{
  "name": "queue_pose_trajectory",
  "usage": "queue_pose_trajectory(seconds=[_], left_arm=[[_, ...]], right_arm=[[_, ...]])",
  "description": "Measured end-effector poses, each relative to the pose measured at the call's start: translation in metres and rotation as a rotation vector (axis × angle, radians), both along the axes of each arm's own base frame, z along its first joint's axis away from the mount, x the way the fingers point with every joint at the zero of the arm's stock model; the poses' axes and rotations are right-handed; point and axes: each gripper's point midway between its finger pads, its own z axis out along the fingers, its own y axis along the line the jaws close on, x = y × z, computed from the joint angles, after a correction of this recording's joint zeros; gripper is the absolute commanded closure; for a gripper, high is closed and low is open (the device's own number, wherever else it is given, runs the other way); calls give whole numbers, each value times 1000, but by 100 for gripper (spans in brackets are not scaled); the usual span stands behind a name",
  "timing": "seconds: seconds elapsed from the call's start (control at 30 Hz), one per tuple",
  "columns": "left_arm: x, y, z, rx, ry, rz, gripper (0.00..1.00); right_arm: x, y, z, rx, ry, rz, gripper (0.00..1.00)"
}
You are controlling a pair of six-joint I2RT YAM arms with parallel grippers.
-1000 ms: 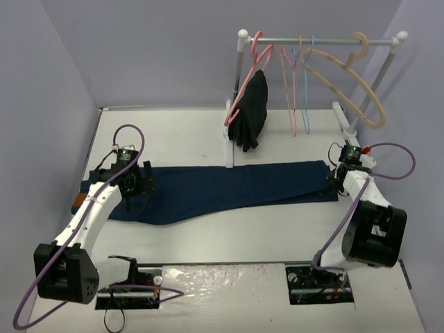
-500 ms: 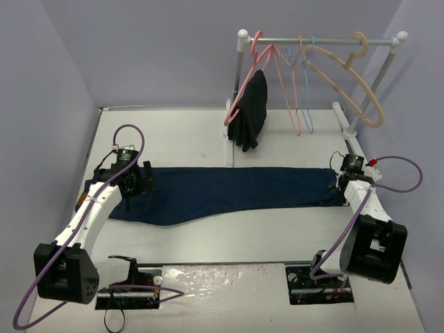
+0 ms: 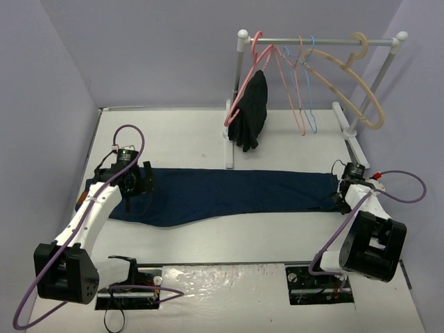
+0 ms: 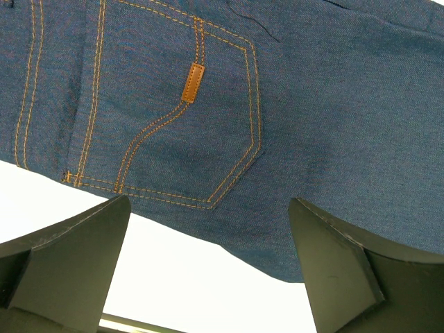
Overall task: Place the trousers on the hanger
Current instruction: Fold the trousers at the center of the board.
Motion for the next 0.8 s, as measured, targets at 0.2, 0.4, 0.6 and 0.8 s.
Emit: queue_pose_trajectory(seconds=[0.2,0.4,0.6,0.8], left_arm=[[0,-3,-4,-15,17,-10,3],[0,-7,-8,-30,34,-20,3],[0,-8,-8,-37,33,-24,3],[0,-9,-8,-40,33,-28,3]], right_arm=[[31,-6,36,-75,-64,125,61],[57,29,36,-34,-89,368,61],[53,37,6,29,-19,442,61],[66,20,-19,58,42,464,61]])
